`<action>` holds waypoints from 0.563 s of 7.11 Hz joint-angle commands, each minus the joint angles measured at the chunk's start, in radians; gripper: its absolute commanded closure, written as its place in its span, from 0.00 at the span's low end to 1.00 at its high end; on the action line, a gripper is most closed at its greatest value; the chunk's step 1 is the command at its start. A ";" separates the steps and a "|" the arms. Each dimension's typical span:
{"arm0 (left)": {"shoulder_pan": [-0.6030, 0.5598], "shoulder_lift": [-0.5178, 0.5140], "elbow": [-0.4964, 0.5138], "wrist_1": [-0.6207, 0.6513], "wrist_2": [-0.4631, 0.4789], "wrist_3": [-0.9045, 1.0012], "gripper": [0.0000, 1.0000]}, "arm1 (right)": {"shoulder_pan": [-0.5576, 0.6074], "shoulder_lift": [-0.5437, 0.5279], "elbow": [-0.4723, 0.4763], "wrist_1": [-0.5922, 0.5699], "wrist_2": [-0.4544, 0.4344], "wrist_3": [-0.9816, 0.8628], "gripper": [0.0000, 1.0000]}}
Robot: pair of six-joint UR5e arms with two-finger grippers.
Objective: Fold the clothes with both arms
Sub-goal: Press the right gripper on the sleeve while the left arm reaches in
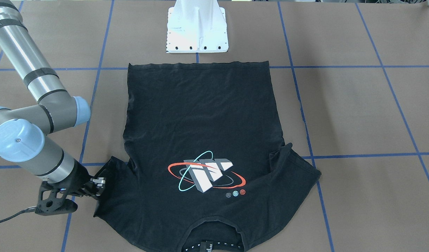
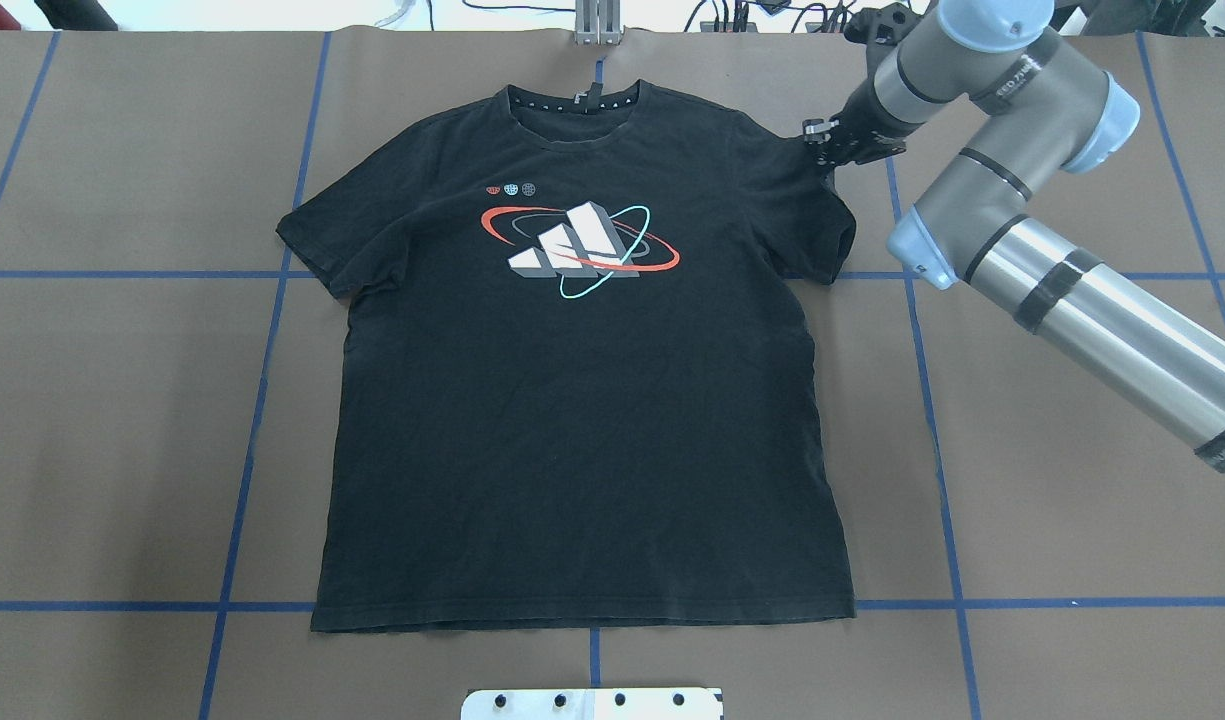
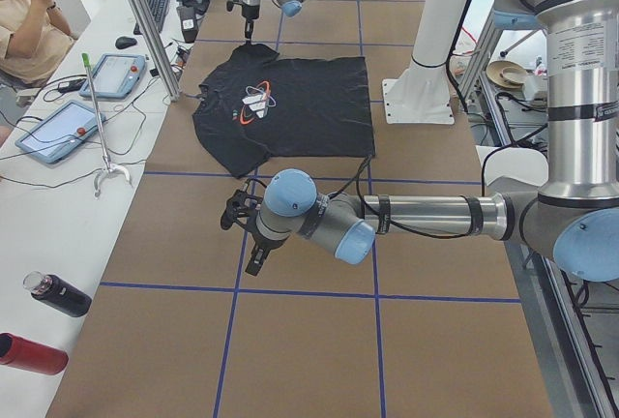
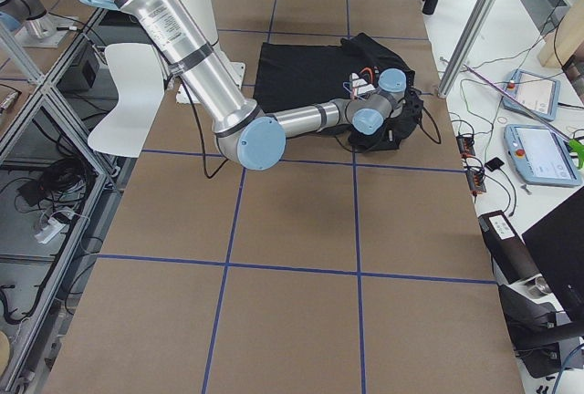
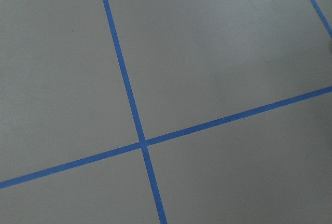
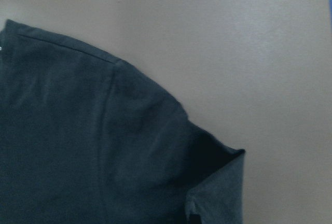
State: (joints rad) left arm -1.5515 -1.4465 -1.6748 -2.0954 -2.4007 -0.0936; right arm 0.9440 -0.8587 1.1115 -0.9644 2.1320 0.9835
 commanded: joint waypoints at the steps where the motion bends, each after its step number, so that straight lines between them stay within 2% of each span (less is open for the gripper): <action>1: 0.001 0.000 -0.002 -0.002 -0.002 -0.002 0.01 | -0.090 0.090 0.004 -0.002 -0.029 0.189 1.00; 2: 0.001 0.000 0.001 -0.002 0.000 0.000 0.01 | -0.118 0.099 0.002 0.000 -0.075 0.198 1.00; 4: 0.001 0.000 0.001 -0.002 -0.002 -0.002 0.01 | -0.149 0.159 -0.062 -0.004 -0.124 0.214 1.00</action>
State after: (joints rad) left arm -1.5508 -1.4465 -1.6740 -2.0969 -2.4018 -0.0947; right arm 0.8144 -0.7315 1.0860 -0.9671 2.0394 1.1834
